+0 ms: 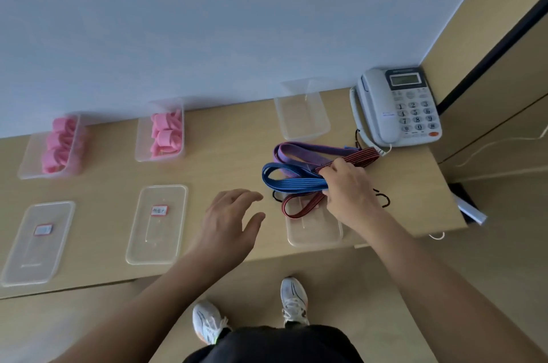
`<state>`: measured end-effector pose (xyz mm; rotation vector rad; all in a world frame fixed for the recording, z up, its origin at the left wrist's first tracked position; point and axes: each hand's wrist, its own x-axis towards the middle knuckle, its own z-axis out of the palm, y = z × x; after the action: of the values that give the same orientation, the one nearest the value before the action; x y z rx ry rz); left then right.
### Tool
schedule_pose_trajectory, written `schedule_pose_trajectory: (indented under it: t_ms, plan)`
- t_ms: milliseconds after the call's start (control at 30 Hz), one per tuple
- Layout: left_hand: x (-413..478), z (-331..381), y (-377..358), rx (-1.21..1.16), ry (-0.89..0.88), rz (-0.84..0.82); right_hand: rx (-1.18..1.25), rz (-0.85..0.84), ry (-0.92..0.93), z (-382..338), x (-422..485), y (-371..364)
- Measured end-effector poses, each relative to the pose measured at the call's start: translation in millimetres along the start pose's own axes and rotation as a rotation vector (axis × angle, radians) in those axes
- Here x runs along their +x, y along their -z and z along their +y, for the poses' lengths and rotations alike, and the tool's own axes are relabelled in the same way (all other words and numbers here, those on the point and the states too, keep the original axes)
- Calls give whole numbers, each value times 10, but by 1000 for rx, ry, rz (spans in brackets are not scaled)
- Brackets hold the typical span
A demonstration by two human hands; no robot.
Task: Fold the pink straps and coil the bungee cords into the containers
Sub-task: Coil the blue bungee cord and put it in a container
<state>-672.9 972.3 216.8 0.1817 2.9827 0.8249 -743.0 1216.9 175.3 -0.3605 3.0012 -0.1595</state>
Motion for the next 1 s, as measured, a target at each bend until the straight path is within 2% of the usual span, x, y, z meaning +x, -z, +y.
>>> schedule_pose_trajectory:
  t_ms: [300, 467, 700, 833, 1000]
  plan:
    - [-49, 283, 121, -70, 0, 26, 481, 170, 13, -10, -189, 616]
    - [-152, 496, 321, -176, -111, 88, 677, 235, -42, -105, -475, 1155]
    - [-540, 685, 689, -300, -252, 251, 949, 256, 27, -550, -1103, 1904]
    - [-813, 710, 930, -380, -296, 316, 989, 331, 27, -819, -1445, 2132]
    - [-1066, 711, 1095, -358, -317, 316, 1004, 434, 53, -1051, -1875, 2332]
